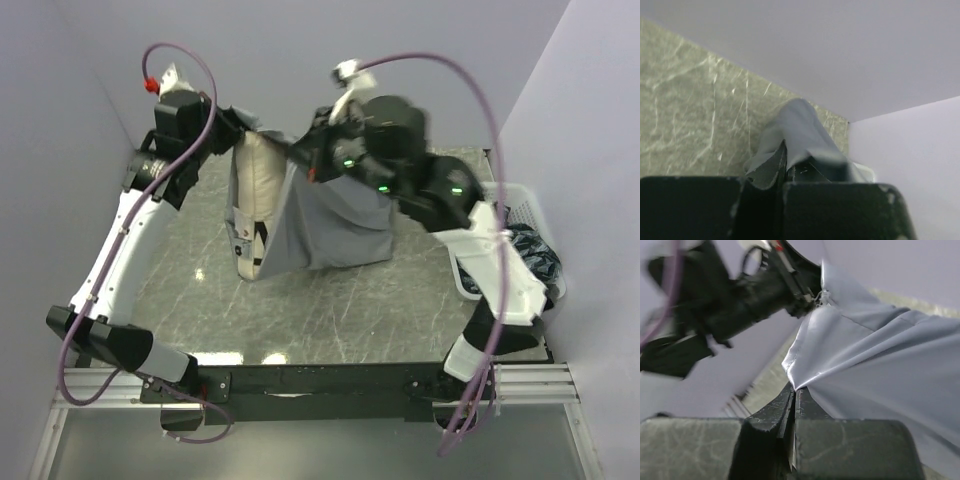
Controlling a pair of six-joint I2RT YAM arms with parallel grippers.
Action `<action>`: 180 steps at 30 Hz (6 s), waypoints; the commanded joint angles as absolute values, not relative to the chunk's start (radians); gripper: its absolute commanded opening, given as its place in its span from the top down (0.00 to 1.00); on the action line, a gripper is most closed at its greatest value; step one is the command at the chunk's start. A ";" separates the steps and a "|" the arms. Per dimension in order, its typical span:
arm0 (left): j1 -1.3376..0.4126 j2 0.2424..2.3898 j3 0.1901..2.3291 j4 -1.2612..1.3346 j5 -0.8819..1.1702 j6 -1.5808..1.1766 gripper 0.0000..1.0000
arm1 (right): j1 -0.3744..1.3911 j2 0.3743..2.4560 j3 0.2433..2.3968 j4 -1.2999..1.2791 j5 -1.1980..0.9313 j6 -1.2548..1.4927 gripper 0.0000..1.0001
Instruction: Put the pillow into the pillowcase
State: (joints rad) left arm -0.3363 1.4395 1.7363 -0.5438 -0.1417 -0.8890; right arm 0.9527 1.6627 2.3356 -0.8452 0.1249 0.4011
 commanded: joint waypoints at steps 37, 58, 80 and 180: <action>0.060 1.439 1.815 -0.545 0.110 -0.830 0.13 | 0.476 1.672 2.344 -0.600 -0.474 0.607 1.00; -0.093 0.962 0.849 -0.195 0.382 -1.032 0.42 | 0.460 1.620 2.304 -0.652 -0.442 0.561 1.00; -0.305 0.822 0.580 0.063 0.328 -1.187 0.41 | 0.459 1.624 2.307 -0.658 -0.422 0.561 1.00; -0.546 1.362 2.050 -0.151 0.056 -0.994 0.99 | -0.096 1.756 2.479 0.308 -0.661 1.691 1.00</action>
State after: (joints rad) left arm -0.5465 1.4239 2.0014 -0.0578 0.3248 -1.0607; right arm -0.1753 1.7596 2.4699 0.2813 -0.7300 1.7119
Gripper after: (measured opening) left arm 0.016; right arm 0.007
